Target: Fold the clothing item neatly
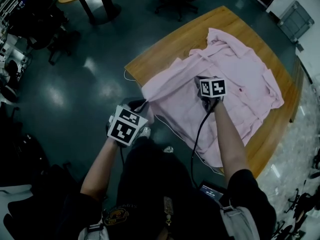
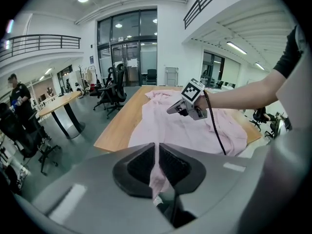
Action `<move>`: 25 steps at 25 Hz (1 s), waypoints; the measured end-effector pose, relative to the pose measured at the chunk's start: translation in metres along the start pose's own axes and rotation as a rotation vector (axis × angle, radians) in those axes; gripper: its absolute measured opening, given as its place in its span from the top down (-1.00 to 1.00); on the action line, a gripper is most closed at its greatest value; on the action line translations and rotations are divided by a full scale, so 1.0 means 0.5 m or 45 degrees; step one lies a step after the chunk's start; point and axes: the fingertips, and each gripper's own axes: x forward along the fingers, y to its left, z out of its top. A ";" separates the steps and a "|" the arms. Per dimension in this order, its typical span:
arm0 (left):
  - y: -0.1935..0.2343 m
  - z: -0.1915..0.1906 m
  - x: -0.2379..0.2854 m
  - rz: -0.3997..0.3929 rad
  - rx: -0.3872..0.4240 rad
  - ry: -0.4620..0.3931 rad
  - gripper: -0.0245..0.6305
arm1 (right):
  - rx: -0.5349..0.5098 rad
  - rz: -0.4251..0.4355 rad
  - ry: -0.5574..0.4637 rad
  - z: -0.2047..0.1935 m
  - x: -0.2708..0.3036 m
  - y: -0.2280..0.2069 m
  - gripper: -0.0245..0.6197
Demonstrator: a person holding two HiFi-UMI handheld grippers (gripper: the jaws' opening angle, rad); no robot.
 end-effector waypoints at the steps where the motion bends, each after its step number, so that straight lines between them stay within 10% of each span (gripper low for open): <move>1: -0.011 -0.003 0.002 -0.011 0.000 0.003 0.82 | 0.005 0.001 0.003 -0.008 -0.004 -0.001 0.91; 25: -0.239 -0.224 0.178 -0.337 -0.191 0.252 0.80 | -0.015 -0.002 0.075 -0.126 -0.069 0.016 0.91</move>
